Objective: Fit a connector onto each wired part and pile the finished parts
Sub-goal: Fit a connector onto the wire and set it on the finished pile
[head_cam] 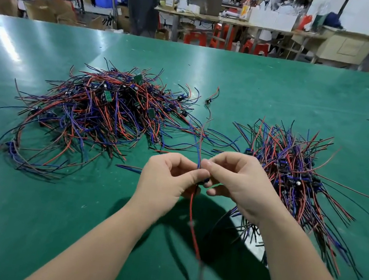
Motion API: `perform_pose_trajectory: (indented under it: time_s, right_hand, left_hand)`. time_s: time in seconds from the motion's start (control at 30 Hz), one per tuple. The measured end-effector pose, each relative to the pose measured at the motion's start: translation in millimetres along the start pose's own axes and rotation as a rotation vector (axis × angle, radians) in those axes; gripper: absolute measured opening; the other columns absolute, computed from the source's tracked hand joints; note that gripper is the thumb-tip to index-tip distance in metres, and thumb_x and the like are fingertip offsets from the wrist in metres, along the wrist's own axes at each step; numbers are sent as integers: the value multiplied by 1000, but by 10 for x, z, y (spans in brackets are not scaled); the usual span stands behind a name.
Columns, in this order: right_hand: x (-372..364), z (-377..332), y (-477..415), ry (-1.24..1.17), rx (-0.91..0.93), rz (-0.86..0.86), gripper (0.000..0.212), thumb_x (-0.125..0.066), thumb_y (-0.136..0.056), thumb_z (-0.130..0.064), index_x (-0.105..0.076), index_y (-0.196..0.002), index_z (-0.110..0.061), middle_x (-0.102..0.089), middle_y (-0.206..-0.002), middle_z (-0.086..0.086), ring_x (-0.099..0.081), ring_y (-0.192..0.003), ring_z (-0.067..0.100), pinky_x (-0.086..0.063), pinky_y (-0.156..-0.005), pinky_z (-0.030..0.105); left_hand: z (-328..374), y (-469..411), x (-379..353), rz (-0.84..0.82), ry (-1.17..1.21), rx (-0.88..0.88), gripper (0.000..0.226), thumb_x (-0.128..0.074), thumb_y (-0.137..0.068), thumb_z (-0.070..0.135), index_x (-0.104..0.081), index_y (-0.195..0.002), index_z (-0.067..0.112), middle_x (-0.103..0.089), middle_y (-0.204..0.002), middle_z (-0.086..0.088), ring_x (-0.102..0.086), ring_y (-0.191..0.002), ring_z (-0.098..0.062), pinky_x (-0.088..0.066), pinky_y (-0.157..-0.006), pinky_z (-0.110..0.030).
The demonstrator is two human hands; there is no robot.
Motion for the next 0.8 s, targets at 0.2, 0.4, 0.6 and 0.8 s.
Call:
perform_pose_trajectory:
  time_s: [0.2,0.4,0.6,0.8]
  right_hand:
    - [82,-16,5,158,84,128,16,-72,-81,-19,-74,-66,-14,-71,-67,10,-68,-61,18,-52,-51,25]
    - [63,-77,35,240,168,42,23,-78,-73,-2,-76,-79,-25,-75,-76,6,-65,-65,13,-57,-65,31]
    - [433,-289,101,541,461,607,24,-70,-77,-8,-76,-97,-21,-70,-82,-2,-63,-75,9,-50,-73,24]
    - [867,-324,119,888,218,883,30,-62,-84,-14,-70,-112,-9,-56,-106,18,-51,-97,26,-31,-87,21]
  left_hand:
    - [-2,8,-3,-51,-76,-107,23,-64,-87,-1,-72,-82,20,-73,-70,5,-67,-60,-7,-52,-54,-19]
    - [51,-27,39,-49,48,-42,24,-64,-84,-6,-73,-85,16,-74,-70,-1,-68,-61,-11,-53,-58,-20]
    - [69,-151,379,203,-727,-147,32,-65,-77,14,-68,-107,27,-65,-102,13,-58,-102,-6,-40,-93,-20]
    - [-46,-135,320,28,-983,-32,39,-66,-68,63,-66,-97,37,-63,-99,20,-55,-104,-8,-36,-97,-33]
Point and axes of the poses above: each hand's wrist, its own y-axis away from the middle knuckle, its own x-axis out of the back of the hand, z = x × y, the point moved 2 cm from there along -y, towards the middle knuckle
